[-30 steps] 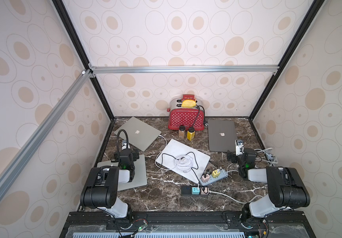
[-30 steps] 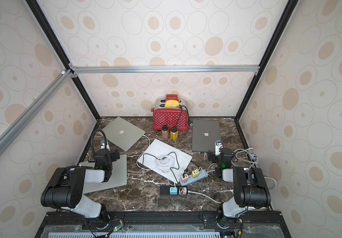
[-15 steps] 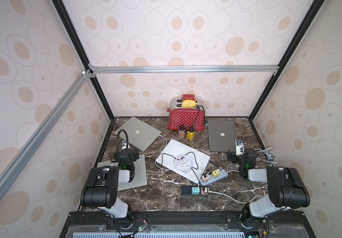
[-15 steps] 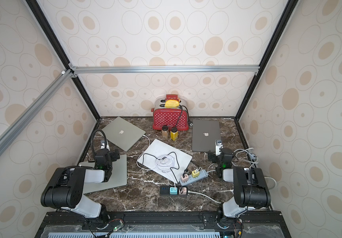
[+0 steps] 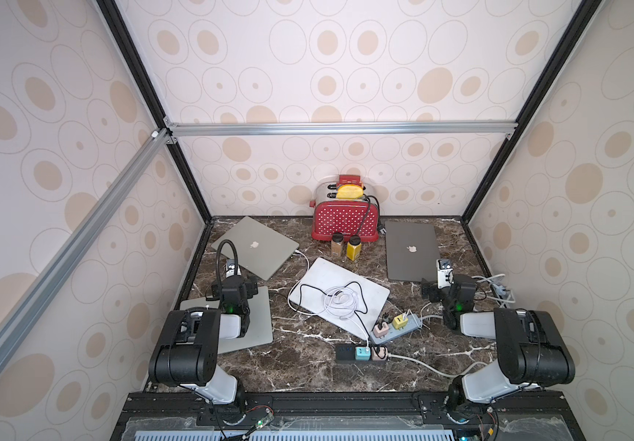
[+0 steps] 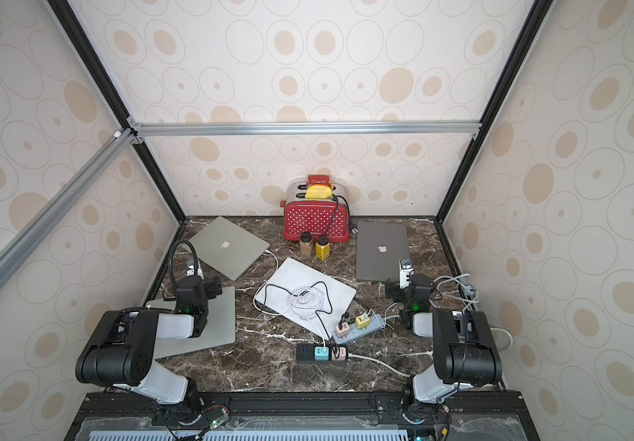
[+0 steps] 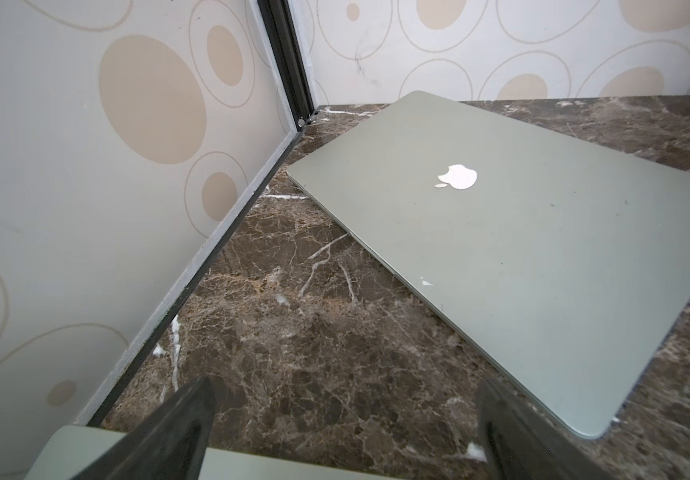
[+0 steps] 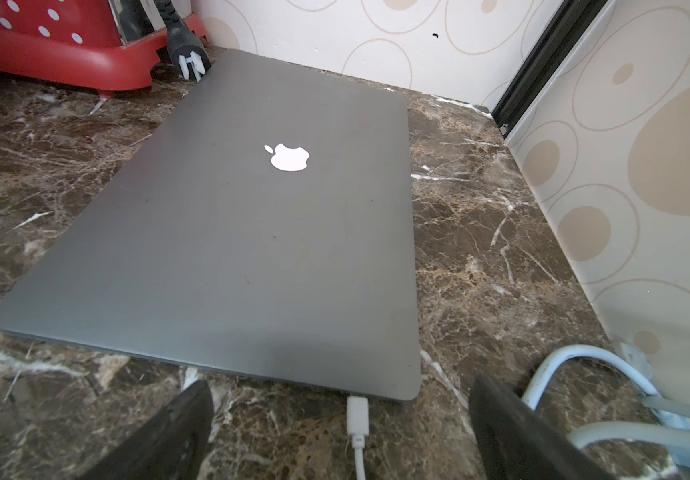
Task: Unplug the laptop charger
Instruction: Remove the charging cable from the laptop.
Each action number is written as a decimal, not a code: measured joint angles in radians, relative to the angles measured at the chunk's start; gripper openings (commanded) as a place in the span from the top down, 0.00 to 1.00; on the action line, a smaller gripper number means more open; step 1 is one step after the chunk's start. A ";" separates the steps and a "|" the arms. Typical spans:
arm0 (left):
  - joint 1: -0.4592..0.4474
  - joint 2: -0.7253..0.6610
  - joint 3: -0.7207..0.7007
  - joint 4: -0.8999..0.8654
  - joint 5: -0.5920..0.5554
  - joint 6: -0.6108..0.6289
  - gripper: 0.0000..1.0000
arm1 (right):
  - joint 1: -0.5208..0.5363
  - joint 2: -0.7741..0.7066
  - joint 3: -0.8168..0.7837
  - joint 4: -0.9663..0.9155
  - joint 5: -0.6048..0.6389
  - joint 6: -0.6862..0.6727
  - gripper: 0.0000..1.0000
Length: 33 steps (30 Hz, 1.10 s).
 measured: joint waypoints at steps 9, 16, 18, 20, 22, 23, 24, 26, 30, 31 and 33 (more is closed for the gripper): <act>-0.005 -0.261 0.442 -0.697 -0.128 -0.176 0.01 | 0.058 -0.282 0.249 -0.437 0.057 0.066 0.00; -0.006 -0.232 0.795 -1.228 0.140 -0.344 0.01 | 0.268 -0.213 0.682 -0.901 -0.094 0.106 0.00; -0.009 -0.214 0.795 -1.348 0.230 -0.369 0.01 | 0.350 -0.164 0.769 -1.018 -0.157 0.104 0.00; -0.011 -0.206 0.771 -1.459 0.286 -0.378 0.01 | 0.421 -0.084 0.881 -1.122 -0.197 0.092 0.00; -0.011 -0.208 0.745 -1.556 0.328 -0.383 0.01 | 0.495 0.014 1.006 -1.203 -0.225 0.071 0.00; -0.012 -0.212 0.731 -1.597 0.348 -0.386 0.01 | 0.532 0.065 1.068 -1.239 -0.239 0.061 0.00; -0.014 -0.220 0.716 -1.627 0.364 -0.389 0.01 | 0.567 0.118 1.129 -1.275 -0.254 0.050 0.00; -0.024 -0.244 0.689 -1.678 0.378 -0.394 0.01 | 0.618 0.204 1.221 -1.330 -0.279 0.033 0.00; -0.035 -0.266 0.629 -1.719 0.397 -0.406 0.01 | 0.697 0.351 1.345 -1.405 -0.317 0.009 0.00; -0.039 -0.266 0.610 -1.720 0.400 -0.413 0.01 | 0.709 0.378 1.364 -1.415 -0.327 0.007 0.00; -0.051 -0.268 0.555 -1.721 0.401 -0.435 0.01 | 0.735 0.451 1.423 -1.443 -0.348 -0.001 0.00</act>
